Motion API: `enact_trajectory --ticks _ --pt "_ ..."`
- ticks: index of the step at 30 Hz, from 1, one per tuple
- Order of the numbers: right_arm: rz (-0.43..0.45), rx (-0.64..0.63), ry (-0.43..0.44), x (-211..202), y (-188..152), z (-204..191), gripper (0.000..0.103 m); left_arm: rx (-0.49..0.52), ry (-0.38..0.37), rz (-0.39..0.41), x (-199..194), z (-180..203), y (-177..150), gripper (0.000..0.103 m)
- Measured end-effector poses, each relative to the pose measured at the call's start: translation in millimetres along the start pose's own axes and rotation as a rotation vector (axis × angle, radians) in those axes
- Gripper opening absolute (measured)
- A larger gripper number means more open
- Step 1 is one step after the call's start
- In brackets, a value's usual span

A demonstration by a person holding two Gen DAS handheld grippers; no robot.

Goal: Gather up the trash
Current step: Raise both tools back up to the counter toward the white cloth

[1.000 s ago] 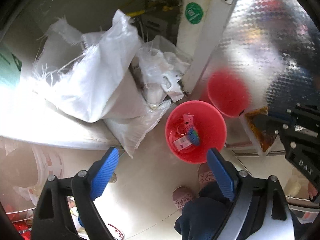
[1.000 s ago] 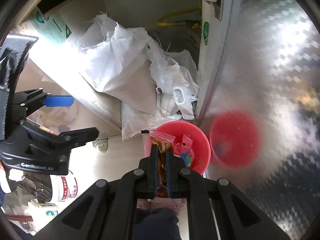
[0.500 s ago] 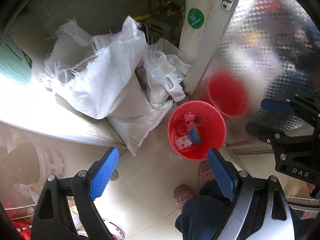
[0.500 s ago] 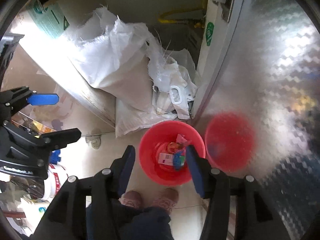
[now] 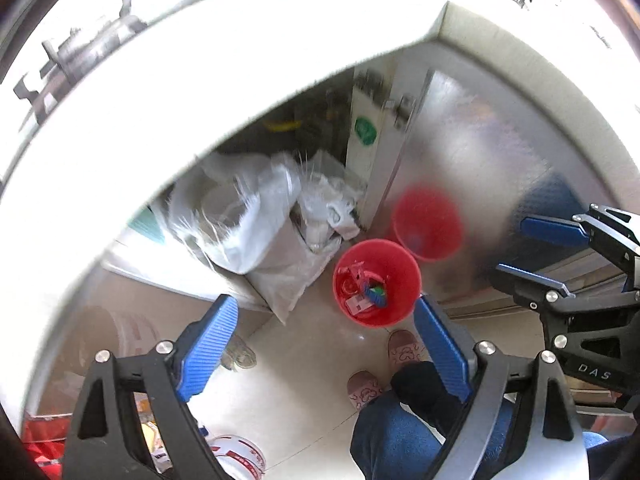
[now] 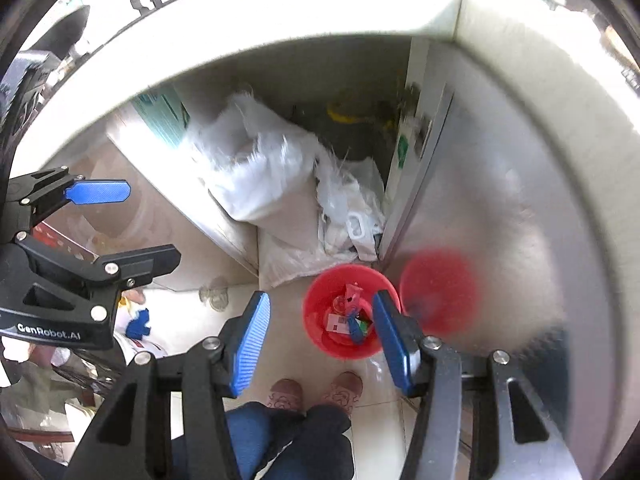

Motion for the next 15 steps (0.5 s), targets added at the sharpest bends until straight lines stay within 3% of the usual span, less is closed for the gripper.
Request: enact_trajectory --ticks 8,15 --pt "0.064 0.038 -0.021 -79 9 -3 0.054 0.04 -0.011 0.078 -85 4 17 0.089" --pt "0.154 0.06 -0.083 -135 23 4 0.073 0.103 -0.029 0.135 -136 15 37 0.089"
Point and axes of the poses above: each gripper's, at about its wrist camera, not at the fingertips, and x roughly the way its jaws point, z to its right, y to its top, the point moved 10 cm from there along x, roughly the way its jaws point, and after that the axes turned 14 degrees about -z, right-handed, at the moved point
